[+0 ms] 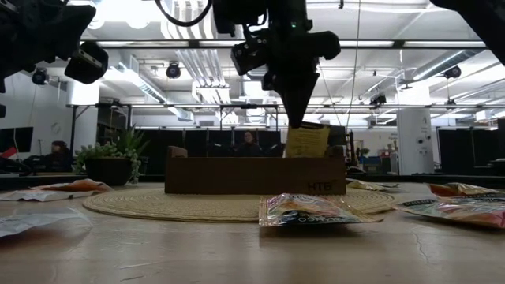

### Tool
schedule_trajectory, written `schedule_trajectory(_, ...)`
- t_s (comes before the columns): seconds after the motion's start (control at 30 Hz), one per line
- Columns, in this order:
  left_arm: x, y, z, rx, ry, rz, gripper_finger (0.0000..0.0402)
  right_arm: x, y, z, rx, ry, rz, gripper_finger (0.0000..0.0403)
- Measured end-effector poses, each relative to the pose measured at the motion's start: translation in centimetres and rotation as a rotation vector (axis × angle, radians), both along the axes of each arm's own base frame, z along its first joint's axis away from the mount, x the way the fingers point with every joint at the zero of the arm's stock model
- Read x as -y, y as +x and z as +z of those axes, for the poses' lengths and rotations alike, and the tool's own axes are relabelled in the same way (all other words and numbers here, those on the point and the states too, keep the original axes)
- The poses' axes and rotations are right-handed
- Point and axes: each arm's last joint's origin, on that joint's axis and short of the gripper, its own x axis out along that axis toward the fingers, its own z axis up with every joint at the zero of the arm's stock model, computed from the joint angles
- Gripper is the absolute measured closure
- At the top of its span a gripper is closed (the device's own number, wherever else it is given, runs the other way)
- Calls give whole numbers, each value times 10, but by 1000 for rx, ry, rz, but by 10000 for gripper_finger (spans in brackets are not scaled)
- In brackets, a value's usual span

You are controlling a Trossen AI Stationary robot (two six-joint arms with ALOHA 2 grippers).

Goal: Pick & Place Tea
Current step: Put the yellow tea bag into the right of the wooden organizer

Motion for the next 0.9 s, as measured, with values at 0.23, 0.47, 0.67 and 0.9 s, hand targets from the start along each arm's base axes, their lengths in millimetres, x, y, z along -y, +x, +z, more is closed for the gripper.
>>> schedule_trajectory(0.23,0,0,0,1,0,0,402,0,-2,-3,-23,2,37,379)
schedule_trajectory(0.47,0,0,0,1,0,0,402,0,-3,-4,-37,3,54,331)
schedule_trajectory(0.67,0,0,0,1,0,0,402,-1,-10,0,-112,5,81,291)
schedule_trajectory(0.9,0,0,0,1,0,0,402,-1,-13,3,-126,16,187,268)
